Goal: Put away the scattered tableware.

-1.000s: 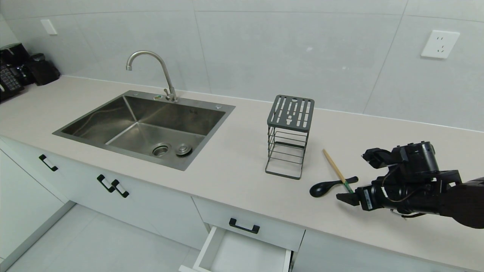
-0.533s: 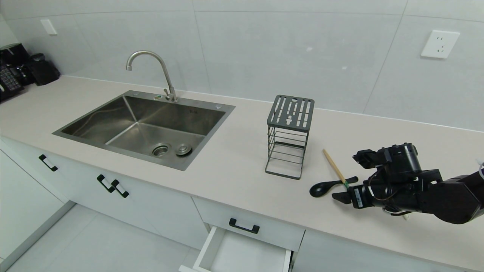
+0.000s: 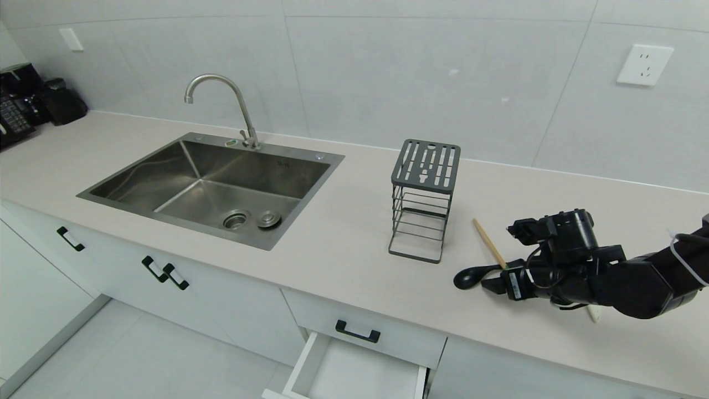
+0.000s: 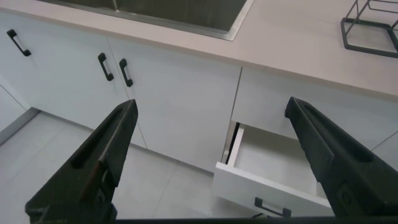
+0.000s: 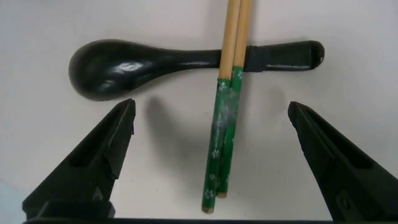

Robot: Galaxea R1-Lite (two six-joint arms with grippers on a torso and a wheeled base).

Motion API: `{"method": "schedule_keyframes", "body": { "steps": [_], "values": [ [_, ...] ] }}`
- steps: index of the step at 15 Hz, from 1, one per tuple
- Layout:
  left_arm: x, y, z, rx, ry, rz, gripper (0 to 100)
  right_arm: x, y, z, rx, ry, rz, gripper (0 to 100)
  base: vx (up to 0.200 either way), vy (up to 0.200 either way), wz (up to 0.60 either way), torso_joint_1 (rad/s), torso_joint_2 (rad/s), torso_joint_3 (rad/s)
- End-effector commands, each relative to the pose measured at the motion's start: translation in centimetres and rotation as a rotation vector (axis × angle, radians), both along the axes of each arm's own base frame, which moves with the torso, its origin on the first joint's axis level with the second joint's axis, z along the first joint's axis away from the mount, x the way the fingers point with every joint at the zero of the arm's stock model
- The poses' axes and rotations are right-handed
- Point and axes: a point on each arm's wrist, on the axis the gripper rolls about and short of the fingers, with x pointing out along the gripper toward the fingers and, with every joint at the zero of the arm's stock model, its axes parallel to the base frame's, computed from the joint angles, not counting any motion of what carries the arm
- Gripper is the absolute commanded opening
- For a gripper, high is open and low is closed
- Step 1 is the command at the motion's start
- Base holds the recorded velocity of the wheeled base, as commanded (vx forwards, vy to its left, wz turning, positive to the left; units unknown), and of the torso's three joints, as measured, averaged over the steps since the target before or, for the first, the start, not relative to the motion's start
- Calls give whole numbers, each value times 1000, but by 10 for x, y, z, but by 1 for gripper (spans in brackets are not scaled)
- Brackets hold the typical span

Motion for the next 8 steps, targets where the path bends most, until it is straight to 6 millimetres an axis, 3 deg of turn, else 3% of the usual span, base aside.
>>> {"method": "schedule_keyframes", "body": {
  "steps": [1, 3, 4, 8],
  "values": [
    [0, 0, 0, 0, -1, 1, 100, 3, 2, -2, -2, 2, 4, 100, 0, 0, 0, 0, 0, 0],
    [0, 0, 0, 0, -1, 1, 100, 2, 6, -3, -1, 4, 14, 100, 0, 0, 0, 0, 0, 0],
    [0, 0, 0, 0, 1, -1, 100, 3, 6, -5, -2, 8, 12, 0, 0, 0, 0, 0, 0, 0],
    [0, 0, 0, 0, 1, 1, 100, 6, 3, -13, 4, 33, -12, 0, 0, 0, 0, 0, 0, 0]
  ]
}}
